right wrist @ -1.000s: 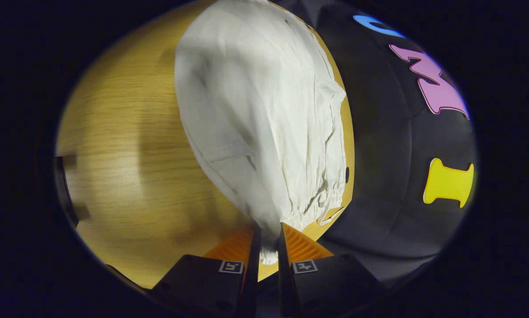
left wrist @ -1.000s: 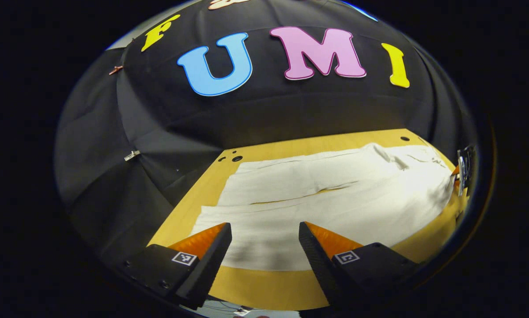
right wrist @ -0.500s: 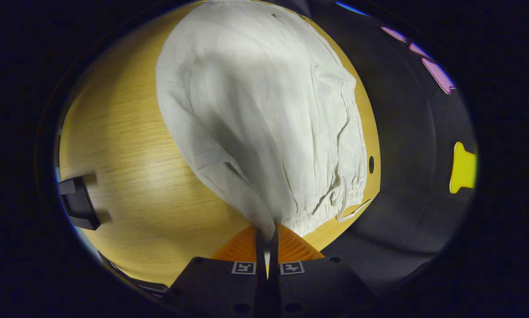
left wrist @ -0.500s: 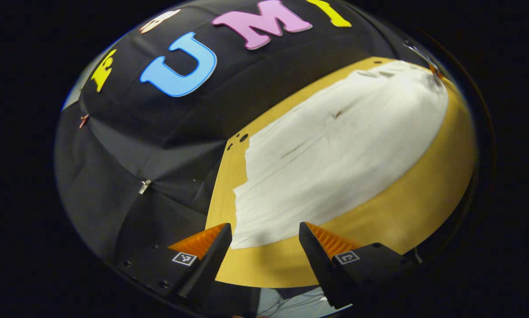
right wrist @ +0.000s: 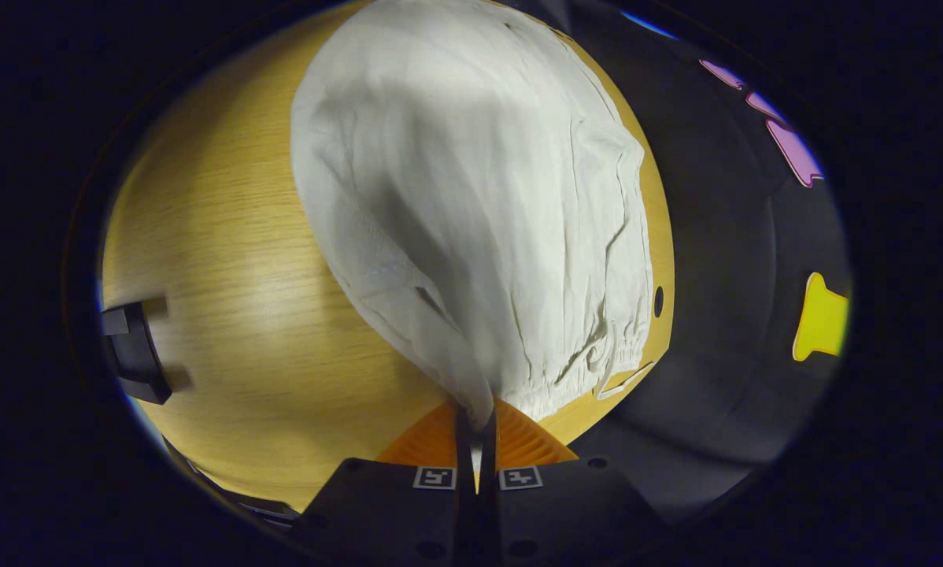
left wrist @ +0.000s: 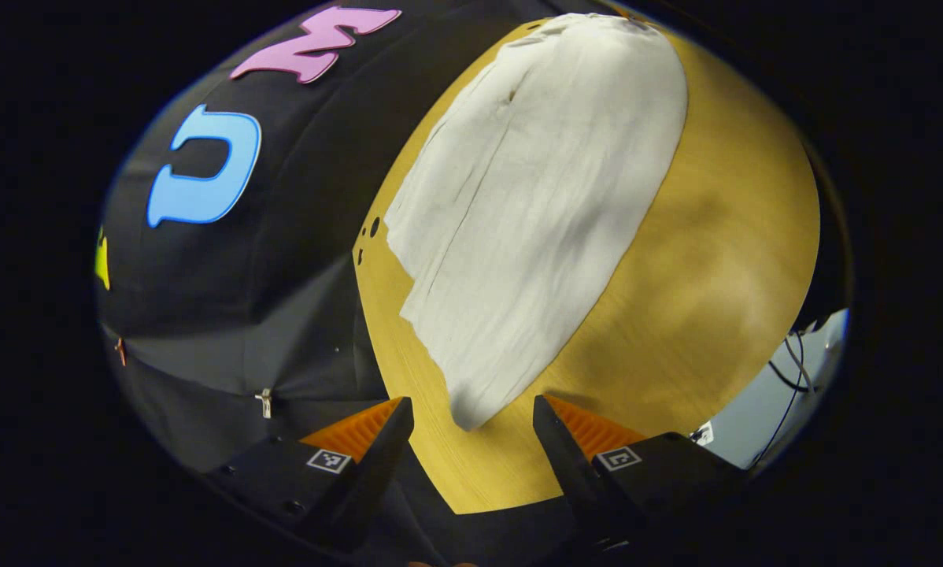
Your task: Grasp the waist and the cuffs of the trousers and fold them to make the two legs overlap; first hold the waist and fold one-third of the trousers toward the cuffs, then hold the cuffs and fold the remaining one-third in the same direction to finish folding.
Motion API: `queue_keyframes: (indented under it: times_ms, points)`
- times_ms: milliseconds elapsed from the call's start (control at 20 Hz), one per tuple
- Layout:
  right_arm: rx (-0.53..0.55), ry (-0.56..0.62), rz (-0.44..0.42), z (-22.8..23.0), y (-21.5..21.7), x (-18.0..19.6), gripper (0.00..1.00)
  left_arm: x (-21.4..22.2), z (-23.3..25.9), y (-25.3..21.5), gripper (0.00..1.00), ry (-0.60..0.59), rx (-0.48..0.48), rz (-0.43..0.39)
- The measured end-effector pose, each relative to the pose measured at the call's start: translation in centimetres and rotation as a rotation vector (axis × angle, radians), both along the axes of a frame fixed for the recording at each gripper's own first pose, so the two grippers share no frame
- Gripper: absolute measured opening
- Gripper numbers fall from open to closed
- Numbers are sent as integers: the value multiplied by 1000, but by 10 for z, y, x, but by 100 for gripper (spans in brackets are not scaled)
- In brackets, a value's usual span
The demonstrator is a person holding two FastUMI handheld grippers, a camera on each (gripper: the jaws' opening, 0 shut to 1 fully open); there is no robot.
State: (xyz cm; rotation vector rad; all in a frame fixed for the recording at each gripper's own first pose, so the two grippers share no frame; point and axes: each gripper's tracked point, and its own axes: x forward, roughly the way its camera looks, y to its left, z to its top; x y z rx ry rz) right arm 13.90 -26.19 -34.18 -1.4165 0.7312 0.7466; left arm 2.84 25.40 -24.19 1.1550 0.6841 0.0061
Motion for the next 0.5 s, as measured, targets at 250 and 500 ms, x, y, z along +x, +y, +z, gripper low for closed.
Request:
queue_keyframes:
  times_ms: [250, 500]
  points:
    - [-27, -13, 11, -1, -1, 0, 5, 27, -15, -3, 94, 117, 75, -146]
    - [-43, -31, 38, -1, 0, 0, 5, 53, -20, -2, 88, 248, 52, -219]
